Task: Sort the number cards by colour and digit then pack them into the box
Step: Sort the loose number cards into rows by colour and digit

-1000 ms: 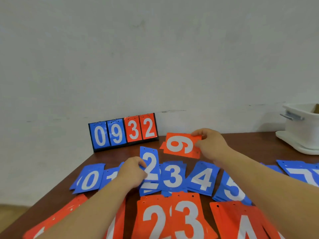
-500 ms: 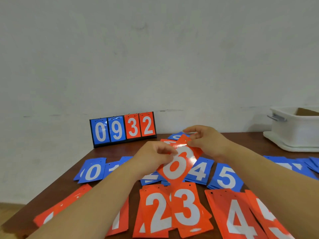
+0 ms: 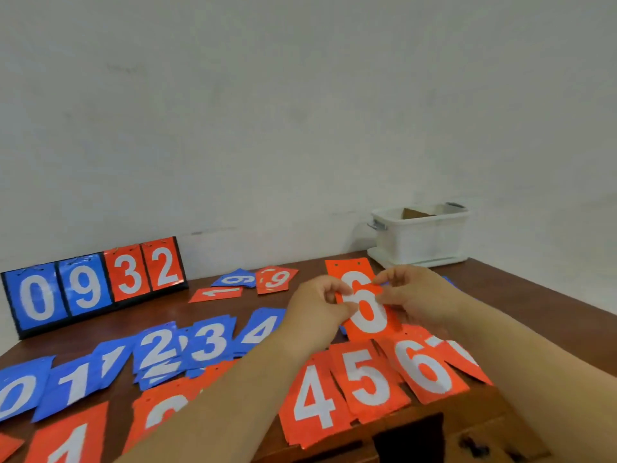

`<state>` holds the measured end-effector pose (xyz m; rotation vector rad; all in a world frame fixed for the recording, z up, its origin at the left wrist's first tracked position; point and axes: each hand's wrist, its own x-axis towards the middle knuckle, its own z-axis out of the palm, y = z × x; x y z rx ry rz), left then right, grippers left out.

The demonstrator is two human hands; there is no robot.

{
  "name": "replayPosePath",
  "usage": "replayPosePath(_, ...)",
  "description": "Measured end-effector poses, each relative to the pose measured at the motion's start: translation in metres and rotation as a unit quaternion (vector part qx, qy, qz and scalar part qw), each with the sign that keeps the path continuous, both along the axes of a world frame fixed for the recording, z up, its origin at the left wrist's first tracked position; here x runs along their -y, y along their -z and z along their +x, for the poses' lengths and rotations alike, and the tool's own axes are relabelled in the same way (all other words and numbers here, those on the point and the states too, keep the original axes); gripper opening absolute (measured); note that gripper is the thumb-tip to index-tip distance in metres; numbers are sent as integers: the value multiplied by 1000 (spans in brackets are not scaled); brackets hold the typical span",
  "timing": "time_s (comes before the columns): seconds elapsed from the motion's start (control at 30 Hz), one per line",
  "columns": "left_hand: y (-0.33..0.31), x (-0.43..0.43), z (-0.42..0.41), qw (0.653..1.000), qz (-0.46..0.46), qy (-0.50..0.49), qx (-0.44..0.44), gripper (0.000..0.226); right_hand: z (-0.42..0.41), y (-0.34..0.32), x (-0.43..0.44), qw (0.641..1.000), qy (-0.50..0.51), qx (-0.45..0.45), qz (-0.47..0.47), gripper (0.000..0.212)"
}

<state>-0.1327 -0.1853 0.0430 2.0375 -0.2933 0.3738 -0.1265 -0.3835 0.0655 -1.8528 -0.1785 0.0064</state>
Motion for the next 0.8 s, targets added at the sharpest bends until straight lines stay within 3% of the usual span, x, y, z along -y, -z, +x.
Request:
replayPosePath(0.13,11,46,1,996,70,38,-48,24,-2,16,50,987,59,26,-148,23)
replayPosePath(0.27,31,78,-7,986,159,35,-42,28,-2,30,74,964,69,31,-257,25)
replayPosePath(0.47,48,87,-5,927,370,-8,-57,63,3,57,77,933,47,29,-355,25)
replayPosePath(0.8,16,-22,34,934,327,-121,-83,47,46,37,15,940,-6,91,-329,35)
